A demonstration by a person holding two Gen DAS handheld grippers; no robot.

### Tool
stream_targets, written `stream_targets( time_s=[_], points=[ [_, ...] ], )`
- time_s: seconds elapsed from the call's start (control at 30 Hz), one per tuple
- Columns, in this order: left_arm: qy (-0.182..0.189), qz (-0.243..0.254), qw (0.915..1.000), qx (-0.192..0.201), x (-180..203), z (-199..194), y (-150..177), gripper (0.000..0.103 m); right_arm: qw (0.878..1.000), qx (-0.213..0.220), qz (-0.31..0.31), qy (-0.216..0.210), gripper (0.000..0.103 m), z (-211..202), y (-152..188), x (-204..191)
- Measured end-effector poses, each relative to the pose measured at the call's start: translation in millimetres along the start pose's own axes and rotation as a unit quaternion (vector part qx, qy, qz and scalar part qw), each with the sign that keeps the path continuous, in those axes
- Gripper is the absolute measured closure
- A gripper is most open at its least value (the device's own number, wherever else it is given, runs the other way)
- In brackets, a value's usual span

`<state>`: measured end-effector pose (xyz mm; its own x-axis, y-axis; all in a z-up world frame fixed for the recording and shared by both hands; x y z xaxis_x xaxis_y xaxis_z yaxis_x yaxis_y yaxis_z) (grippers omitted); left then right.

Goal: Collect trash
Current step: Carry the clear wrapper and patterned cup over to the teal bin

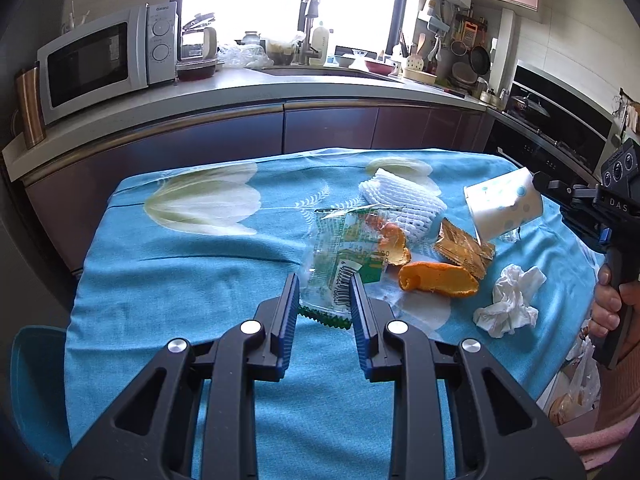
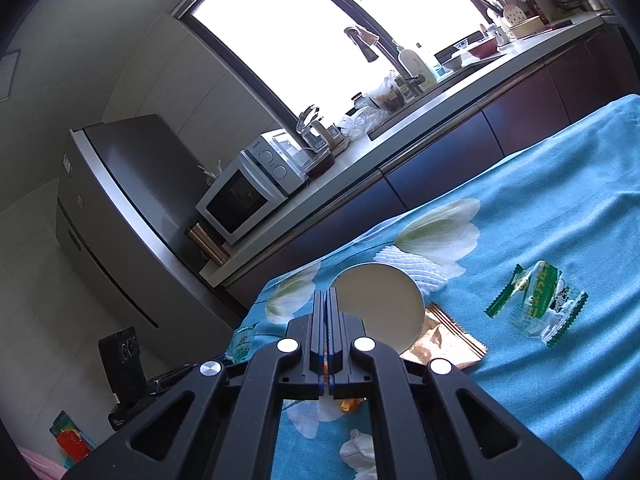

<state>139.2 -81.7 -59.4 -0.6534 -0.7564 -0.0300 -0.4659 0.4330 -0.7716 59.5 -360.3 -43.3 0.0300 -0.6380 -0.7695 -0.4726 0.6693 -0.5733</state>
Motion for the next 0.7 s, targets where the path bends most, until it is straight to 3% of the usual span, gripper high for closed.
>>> stream_targets(
  time_s=[0.37,0.7],
  points=[
    [-0.039,-0.021,0.999,0.006,-33.1,-42.3,24.0,0.077,0.995,-0.072,-0.02,-0.069,0.103,55.8,33.5,-50.2],
    [-0.104,-0.066,0.9924,-0.003,-90.7,-90.0,66.1,0.077,0.978,-0.15,-0.055,-0.134,0.103,121.0,74.4,-116.8]
  ],
)
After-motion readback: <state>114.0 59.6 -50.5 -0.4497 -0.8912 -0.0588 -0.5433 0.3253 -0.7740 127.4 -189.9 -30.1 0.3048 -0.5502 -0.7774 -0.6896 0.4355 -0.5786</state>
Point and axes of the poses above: each gripper's, at about its wrist camera, not at the fingertips, and z roughly the way its jaws point, x to its right, y to its underside, the point moved 3 cm from there along z, roughly the way its jaws point, and after that the axes turned 10 degrees about z, right-handed, at the moved point
